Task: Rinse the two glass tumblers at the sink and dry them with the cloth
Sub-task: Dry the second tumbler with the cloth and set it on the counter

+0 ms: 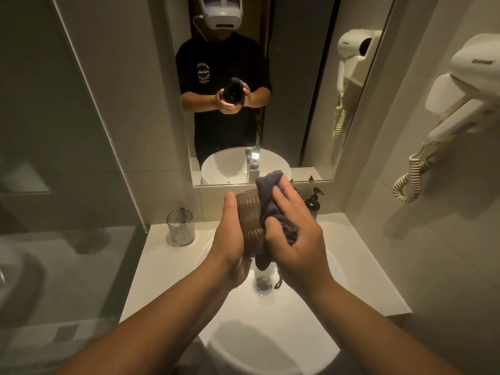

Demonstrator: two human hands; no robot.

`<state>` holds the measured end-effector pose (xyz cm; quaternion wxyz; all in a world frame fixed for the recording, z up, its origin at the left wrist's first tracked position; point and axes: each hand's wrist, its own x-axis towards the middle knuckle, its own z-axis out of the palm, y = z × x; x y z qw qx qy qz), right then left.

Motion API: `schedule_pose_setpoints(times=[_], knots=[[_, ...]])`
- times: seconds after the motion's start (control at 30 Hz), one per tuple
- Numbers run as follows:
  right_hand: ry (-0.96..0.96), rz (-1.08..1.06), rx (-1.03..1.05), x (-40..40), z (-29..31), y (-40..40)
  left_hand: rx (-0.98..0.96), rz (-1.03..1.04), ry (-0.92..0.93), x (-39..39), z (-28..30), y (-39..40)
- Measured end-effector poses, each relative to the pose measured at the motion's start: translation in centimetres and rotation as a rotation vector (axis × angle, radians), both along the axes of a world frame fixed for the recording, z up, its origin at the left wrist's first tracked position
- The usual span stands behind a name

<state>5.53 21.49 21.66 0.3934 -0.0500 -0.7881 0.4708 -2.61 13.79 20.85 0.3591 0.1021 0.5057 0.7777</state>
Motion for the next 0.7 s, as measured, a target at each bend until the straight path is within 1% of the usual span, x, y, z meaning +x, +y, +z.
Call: schedule_pose_setpoints(times=[0.1,0.13,0.2,0.27,0.3,0.33,0.37,0.4,0.43,0.47,0.53,0.6,0.7], knots=[[-0.008,0.142,-0.368,0.0,-0.1,0.5,-0.008,-0.007,-0.006,0.0,0.1,-0.6],[-0.009,0.166,-0.442,-0.1,-0.2,0.6,-0.001,-0.014,-0.019,-0.1,0.1,-0.8],[-0.018,0.165,-0.454,-0.2,-0.4,0.8,0.003,-0.050,-0.026,-0.5,-0.2,-0.8],[-0.041,0.101,-0.317,-0.2,-0.4,0.7,-0.033,-0.016,0.010,-1.1,-0.5,-0.7],[-0.052,0.052,-0.201,-0.2,-0.3,0.5,-0.090,0.036,0.060,-1.3,-0.6,-0.5],[-0.053,0.000,-0.034,-0.2,-0.4,0.5,-0.146,0.102,0.110,-1.6,-0.8,-0.3],[-0.047,-0.050,0.179,-0.2,-0.6,0.5,-0.170,0.154,0.142,-1.7,-0.9,-0.1],[-0.036,-0.090,0.397,-0.4,-0.8,0.5,-0.154,0.164,0.147,-1.5,-0.8,0.0],[-0.024,-0.119,0.564,-0.5,-1.1,0.5,-0.099,0.122,0.126,-1.2,-0.7,0.0],[-0.019,-0.142,0.669,-0.6,-1.3,0.4,-0.052,0.075,0.092,-1.1,-0.7,0.1],[-0.012,-0.172,0.744,-0.5,-1.4,0.1,0.025,0.008,0.029,-0.9,-0.6,0.3],[0.021,-0.166,0.752,-0.3,-1.1,0.0,0.070,0.012,0.004,-1.1,-0.5,0.3],[0.089,-0.111,0.655,-0.2,-1.1,0.3,0.071,0.062,0.009,-1.1,-0.4,0.5]])
